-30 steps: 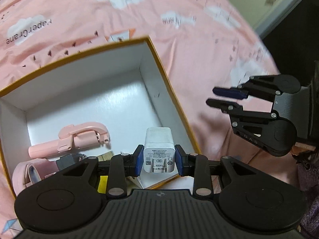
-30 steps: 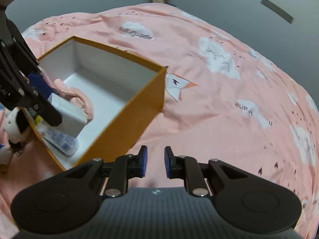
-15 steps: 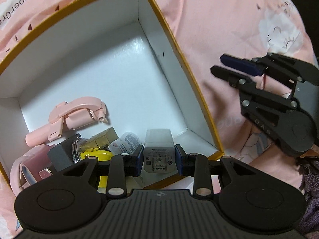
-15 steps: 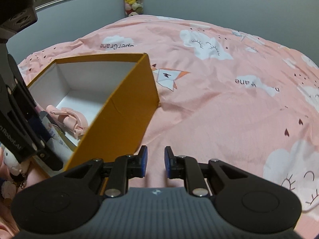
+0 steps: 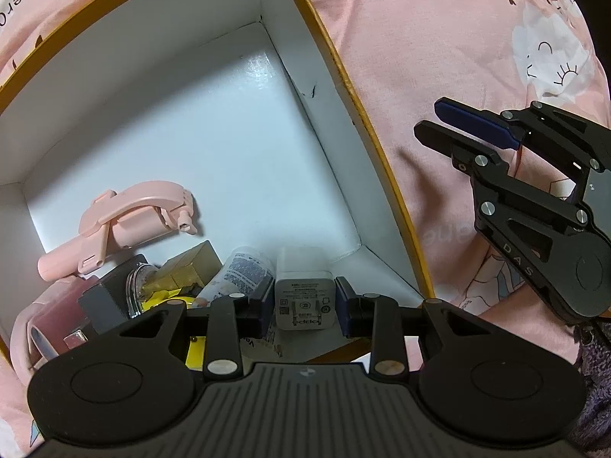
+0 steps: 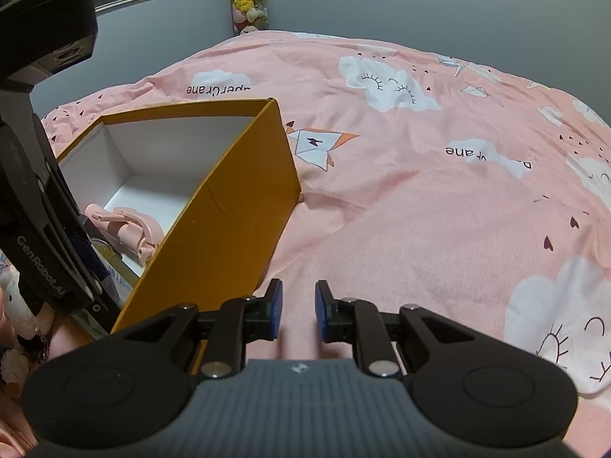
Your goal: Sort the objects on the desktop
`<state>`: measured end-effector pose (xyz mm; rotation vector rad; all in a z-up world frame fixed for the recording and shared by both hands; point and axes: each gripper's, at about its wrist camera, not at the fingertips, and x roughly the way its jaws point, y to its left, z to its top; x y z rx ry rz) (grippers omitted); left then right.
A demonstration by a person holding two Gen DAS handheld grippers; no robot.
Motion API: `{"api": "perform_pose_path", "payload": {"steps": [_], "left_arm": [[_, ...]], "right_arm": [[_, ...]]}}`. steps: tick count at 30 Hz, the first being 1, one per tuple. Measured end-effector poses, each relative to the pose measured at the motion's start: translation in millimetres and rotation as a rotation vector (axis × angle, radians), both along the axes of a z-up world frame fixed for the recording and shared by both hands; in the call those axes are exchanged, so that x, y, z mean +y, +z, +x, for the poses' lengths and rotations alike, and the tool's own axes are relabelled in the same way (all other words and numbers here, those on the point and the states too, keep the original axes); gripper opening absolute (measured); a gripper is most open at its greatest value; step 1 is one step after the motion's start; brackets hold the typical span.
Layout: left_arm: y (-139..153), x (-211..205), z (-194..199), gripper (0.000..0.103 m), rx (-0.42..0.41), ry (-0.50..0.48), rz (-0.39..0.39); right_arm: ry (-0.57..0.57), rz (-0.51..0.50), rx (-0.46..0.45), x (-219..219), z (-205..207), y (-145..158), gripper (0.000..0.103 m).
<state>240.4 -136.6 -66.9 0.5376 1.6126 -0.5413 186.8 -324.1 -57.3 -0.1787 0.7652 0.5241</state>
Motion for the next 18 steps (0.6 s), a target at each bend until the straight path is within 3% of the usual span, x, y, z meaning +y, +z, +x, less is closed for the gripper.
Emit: {"api": "perform_pose_path", "payload": {"steps": [8,10,14,18], "left_arm": [[1.4,-0.7,1.9,0.040,0.014,0.017,-0.018],[5.2,0.9,2.1,0.046,0.005,0.014,-0.021],[25.8,8.2,-1.2,0.046,-0.006,0.007,-0.107],[58.9,25.3,-11.1,0.046,-0.106,-0.004,-0.180]], "right_arm": [[-0.002,0.007,-0.005,-2.3,-2.9,3.3,0.019],[-0.002,0.007,-0.007,-2.6,-3.2,4.2,0.019],[-0.003,0.016,-0.023,-4.6,-6.9,10.1,0.019],[0.006,0.012,-0.053,-3.7,-16.3,21.0,0.019]]}}
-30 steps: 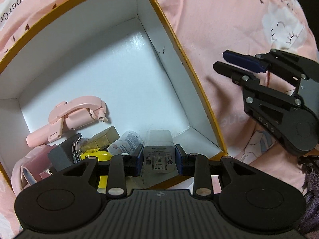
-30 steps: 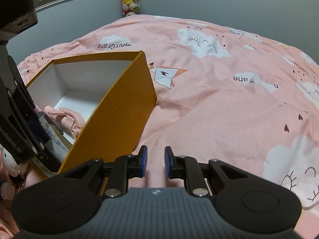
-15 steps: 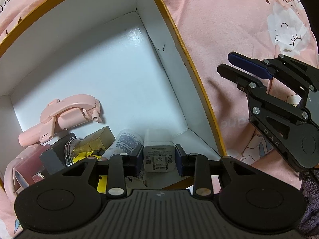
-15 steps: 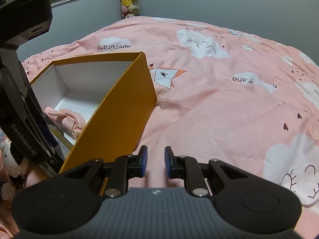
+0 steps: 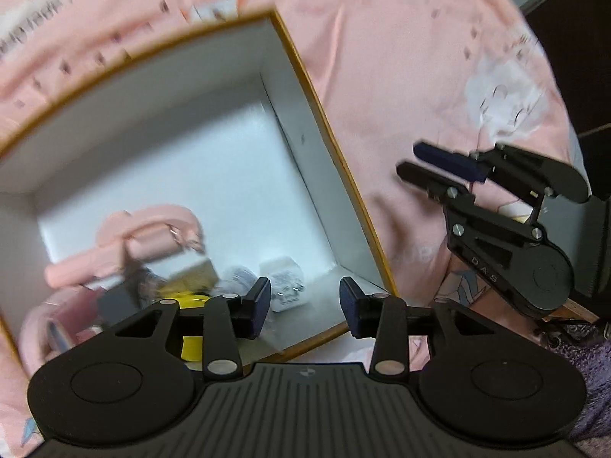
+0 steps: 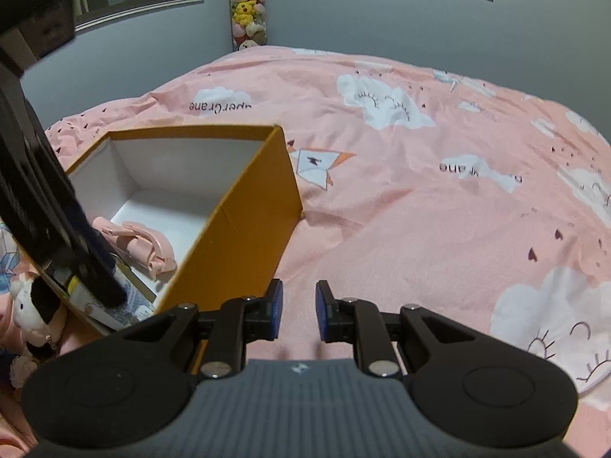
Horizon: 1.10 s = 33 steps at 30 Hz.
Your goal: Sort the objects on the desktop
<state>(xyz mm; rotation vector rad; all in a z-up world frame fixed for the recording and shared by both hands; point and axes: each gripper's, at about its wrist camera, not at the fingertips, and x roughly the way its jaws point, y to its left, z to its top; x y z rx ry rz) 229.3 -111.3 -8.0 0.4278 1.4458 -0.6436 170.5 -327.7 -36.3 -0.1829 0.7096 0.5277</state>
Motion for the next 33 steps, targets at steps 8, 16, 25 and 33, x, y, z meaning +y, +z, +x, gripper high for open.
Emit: {"api": "perform_pose_path", "payload": {"steps": [8,16,25,33], "left_arm": [[59.9,62.3,-15.2,0.046,-0.242,0.060,-0.108],[79.0,136.5,-19.2,0.046,-0.397,0.165,-0.090],[61.2,191.6,-8.3,0.046,-0.393,0.224,-0.094],[51.9,223.2,-3.4,0.046,-0.365,0.251,-0.109]], "right_arm": [[0.059,0.013,-0.073,20.9,-30.7,33.4,0.019],[0.279,-0.075,-0.071,84.8,-36.1,59.5,0.019],[0.573,-0.282,-0.013,175.7,-9.5,44.2,0.018],[0.995,-0.604,-0.031,242.6,2.5,3.7,0.018]]}}
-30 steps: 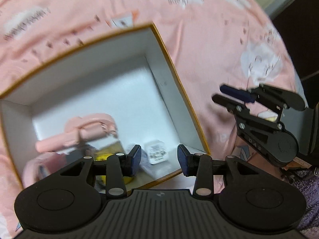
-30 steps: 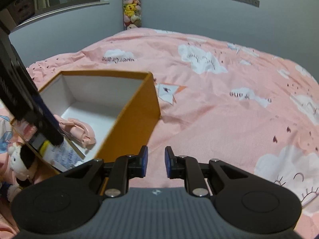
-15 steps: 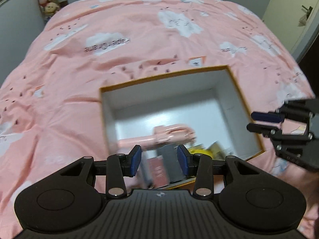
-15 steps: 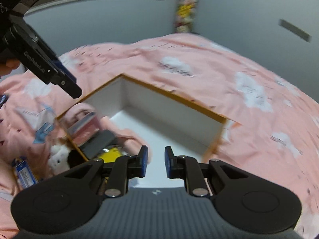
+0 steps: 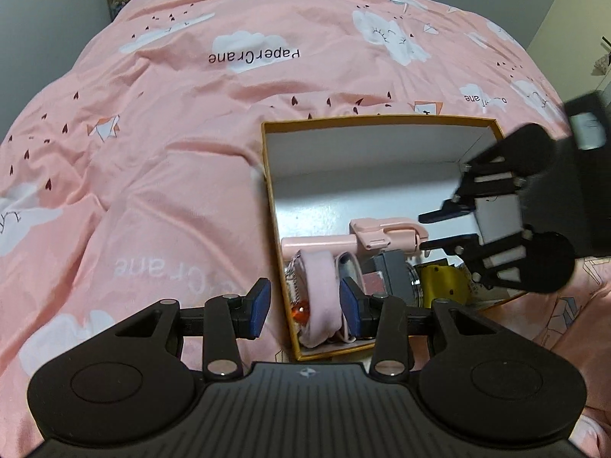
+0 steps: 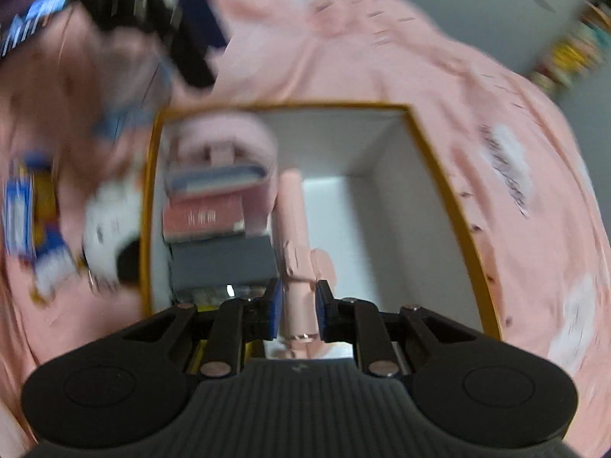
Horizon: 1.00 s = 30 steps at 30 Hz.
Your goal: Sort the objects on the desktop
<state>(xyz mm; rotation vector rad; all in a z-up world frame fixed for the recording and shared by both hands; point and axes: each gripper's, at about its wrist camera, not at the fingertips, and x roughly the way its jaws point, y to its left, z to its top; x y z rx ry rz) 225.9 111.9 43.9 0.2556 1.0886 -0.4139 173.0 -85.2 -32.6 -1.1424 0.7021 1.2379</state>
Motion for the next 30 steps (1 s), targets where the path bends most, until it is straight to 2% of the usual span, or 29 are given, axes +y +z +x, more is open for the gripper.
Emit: {"api": "perform_pose_path", "payload": {"steps": [3,7,8,10,14,20,23,25,28,30], "left_arm": [[-4.2,5.9,2.5,0.046,0.010,0.005,-0.013],[-9.7,10.9,8.0,0.046,0.024,0.018,-0.031],[-10.7,11.7,8.7,0.046,0.026,0.018,-0.035],[-12.6,13.1,9.1,0.046,0.031,0.013,-0.041],[-17.4,13.8,9.8,0.046,0.038,0.006,-0.032],[-23.0,14.2,11.3,0.046,0.045,0.003,-0.038],[-25.5,13.1,11.4,0.046,0.050,0.007,-0.034],[-25.5,12.5,11.0,0.046,0.053,0.008,-0.032],[-24.7,12.8,9.1,0.046,0.055,0.005,-0.028],[-25.4,13.5,9.2,0.046,0.059,0.010,-0.022]], "right_arm": [[0.110,-0.098,-0.021,12.5,6.7,-14.1,0.018],[0.194,-0.156,-0.020,22.5,15.7,-28.9,0.019],[0.203,-0.170,-0.024,23.4,18.5,-32.2,0.023],[0.186,-0.203,-0.022,24.0,25.8,-37.6,0.028],[0.105,-0.246,0.059,19.3,43.5,-42.1,0.028],[-0.029,-0.242,0.191,6.4,62.8,-38.9,0.029],[-0.069,-0.229,0.201,3.7,66.6,-43.5,0.033],[-0.074,-0.231,0.190,7.8,67.2,-47.6,0.036],[-0.049,-0.217,0.204,9.7,64.3,-47.4,0.031],[0.013,-0.225,0.184,8.9,60.4,-46.3,0.028]]}}
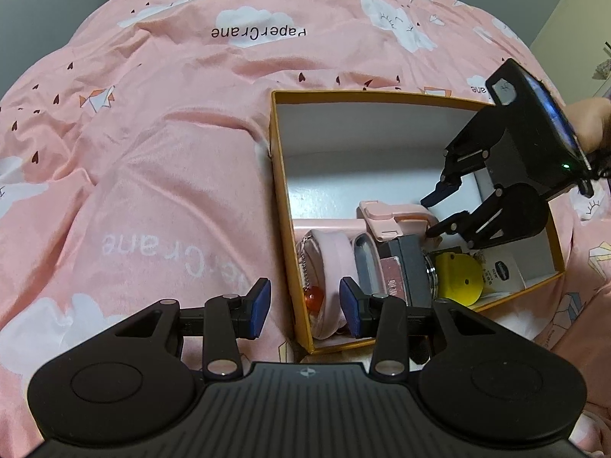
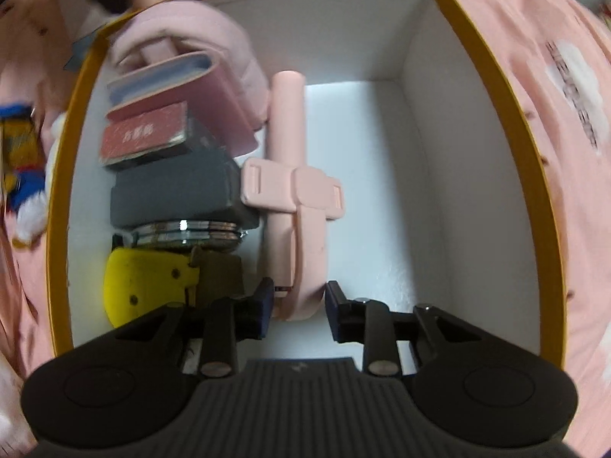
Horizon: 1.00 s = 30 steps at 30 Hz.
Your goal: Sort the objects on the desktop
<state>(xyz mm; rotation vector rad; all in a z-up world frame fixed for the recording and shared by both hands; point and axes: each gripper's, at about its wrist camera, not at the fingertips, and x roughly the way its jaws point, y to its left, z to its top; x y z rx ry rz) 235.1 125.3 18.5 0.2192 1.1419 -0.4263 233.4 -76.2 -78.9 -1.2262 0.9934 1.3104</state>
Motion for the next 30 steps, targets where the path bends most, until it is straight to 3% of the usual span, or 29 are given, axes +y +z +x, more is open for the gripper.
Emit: {"api": "perform_pose_path", "payload": {"steps": [2,6,13,18,22,27,30], "left_arm": [[-0.9,0.8,1.0,0.046,0.004,0.007,0.001],[-1.9,1.3,2.6,0.046,0.017,0.013,-0.016],[1.2,1.8,-0.9,0.046,0.021,0.020,-0.023],[12.8,0.2,-16.9,0.046,0.002,0.004,-0.019],[28.8,-1.8,-40.4,0.046,-0.033,-0.006,-0.012],[40.1,-4.6,-81.6,0.046,-0.086,-0.040,0.004],[38.4,-6.7,-108.8,0.047,-0.111,-0.047,0.027]], "right_arm": [[0.066,-0.004,-0.009,-1.4,-1.9,2.1,0.023],[0.163,-0.029,-0.036,1.5,-5.0,3.4,0.024],[0.133,-0.052,-0.043,4.9,-6.1,6.0,0.024],[0.070,-0.017,-0.054,-1.1,-10.4,26.2,0.024],[-0.005,0.095,-0.095,-17.7,-21.3,61.8,0.025],[-0.128,0.345,-0.102,-27.4,-53.7,112.7,0.026],[-0.215,0.466,-0.093,-34.5,-91.9,116.1,0.026]]}}
